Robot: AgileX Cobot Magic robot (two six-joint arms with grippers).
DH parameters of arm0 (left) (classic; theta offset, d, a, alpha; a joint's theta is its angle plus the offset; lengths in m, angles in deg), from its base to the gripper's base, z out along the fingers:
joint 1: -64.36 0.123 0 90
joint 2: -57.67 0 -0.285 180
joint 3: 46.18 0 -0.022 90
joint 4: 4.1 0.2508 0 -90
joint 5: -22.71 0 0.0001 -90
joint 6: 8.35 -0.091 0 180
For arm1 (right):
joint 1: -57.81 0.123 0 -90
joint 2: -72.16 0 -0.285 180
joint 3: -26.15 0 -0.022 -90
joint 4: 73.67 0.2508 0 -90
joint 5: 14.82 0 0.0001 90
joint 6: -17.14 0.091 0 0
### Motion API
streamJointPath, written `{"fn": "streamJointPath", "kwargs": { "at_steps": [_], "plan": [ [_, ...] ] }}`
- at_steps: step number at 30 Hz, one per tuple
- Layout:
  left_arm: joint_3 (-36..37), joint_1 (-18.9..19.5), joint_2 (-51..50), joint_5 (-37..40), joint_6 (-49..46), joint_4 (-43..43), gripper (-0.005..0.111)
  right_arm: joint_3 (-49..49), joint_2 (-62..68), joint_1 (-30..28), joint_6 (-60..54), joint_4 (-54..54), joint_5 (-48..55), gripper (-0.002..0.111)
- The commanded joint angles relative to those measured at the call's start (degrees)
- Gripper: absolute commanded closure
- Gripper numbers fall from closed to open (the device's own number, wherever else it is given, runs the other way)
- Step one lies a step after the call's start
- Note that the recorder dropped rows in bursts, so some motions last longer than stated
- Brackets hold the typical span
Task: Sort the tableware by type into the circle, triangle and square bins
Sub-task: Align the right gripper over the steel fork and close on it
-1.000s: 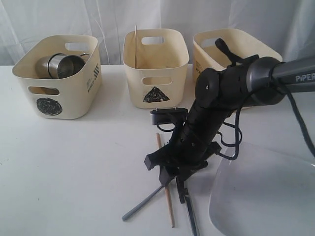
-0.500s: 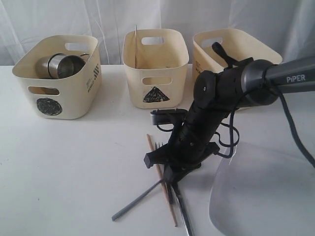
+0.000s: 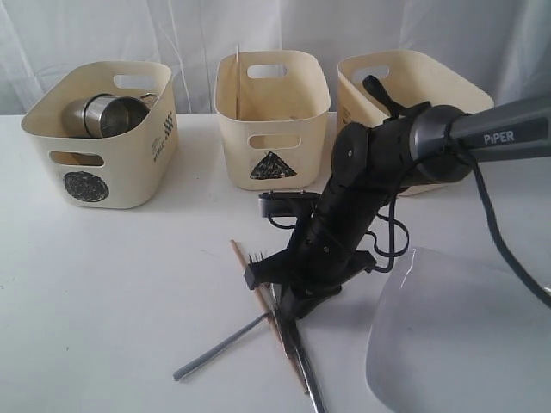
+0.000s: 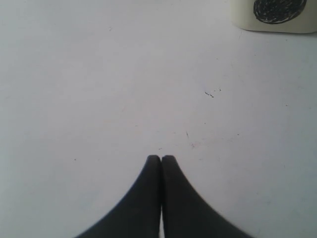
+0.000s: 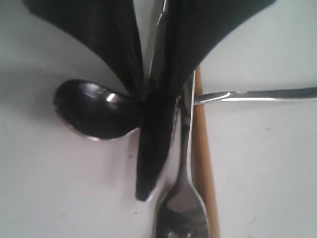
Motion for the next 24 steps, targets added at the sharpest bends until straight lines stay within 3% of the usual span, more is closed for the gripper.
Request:
{"fn": "streamJointPath", "kwargs": {
  "at_steps": [1, 5, 13, 24],
  "plan": [
    [0.25, -0.31, 0.26, -0.04, 0.05, 0.06, 0.107, 1.51, 1.93, -0.05, -0.08, -3.22, 4.4, 0.092],
    [0.25, -0.31, 0.26, -0.04, 0.05, 0.06, 0.107, 2.8, 0.79, -0.05, -0.08, -5.27, 10.39, 0.091],
    [0.25, -0.31, 0.26, -0.04, 0.05, 0.06, 0.107, 2.83, -1.5, -0.05, -0.08, -5.4, 11.88, 0.066],
    [0.25, -0.31, 0.26, -0.04, 0.05, 0.06, 0.107, 7.93, -7.24, 1.85, 6.42, -4.16, 15.37, 0.066]
  ]
}}
